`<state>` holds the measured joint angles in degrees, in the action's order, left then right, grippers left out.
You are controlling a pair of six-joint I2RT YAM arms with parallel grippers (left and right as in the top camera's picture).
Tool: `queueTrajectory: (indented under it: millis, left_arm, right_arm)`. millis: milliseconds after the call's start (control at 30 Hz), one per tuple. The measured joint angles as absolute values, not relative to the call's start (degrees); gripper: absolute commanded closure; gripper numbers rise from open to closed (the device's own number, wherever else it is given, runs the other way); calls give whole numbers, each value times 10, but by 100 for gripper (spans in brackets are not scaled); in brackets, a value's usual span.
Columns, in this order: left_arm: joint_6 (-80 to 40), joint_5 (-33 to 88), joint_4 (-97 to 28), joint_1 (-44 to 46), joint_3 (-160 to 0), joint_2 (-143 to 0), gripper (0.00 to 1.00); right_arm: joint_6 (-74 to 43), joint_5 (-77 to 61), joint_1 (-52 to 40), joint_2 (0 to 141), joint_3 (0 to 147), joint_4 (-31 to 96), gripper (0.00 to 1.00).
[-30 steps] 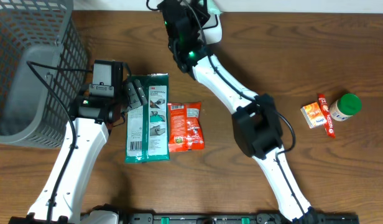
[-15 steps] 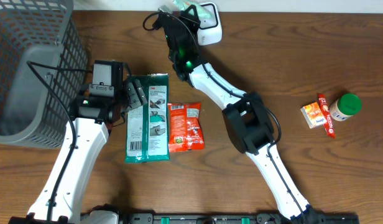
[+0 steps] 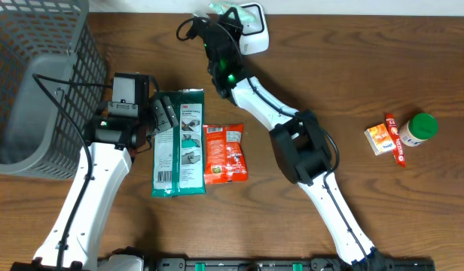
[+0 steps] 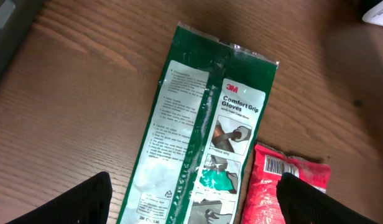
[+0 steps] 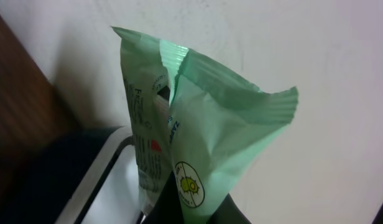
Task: Scan the item barcode
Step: 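Hold the wipes pack against the white scanner with the right gripper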
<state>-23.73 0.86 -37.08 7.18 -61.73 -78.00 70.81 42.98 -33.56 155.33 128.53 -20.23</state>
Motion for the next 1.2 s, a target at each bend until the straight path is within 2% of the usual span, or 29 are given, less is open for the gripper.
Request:
queueTrajectory:
  millis: [467,1200]
  left_arm:
    - [-237,9,-371,72,-617,-780,15]
    - [-237,9,-371,72,-617,-780,15]
  right_arm:
    - [728,397,-316,1556,1285,-156,99]
    - [559,420,-328,1556,1293,-74,99]
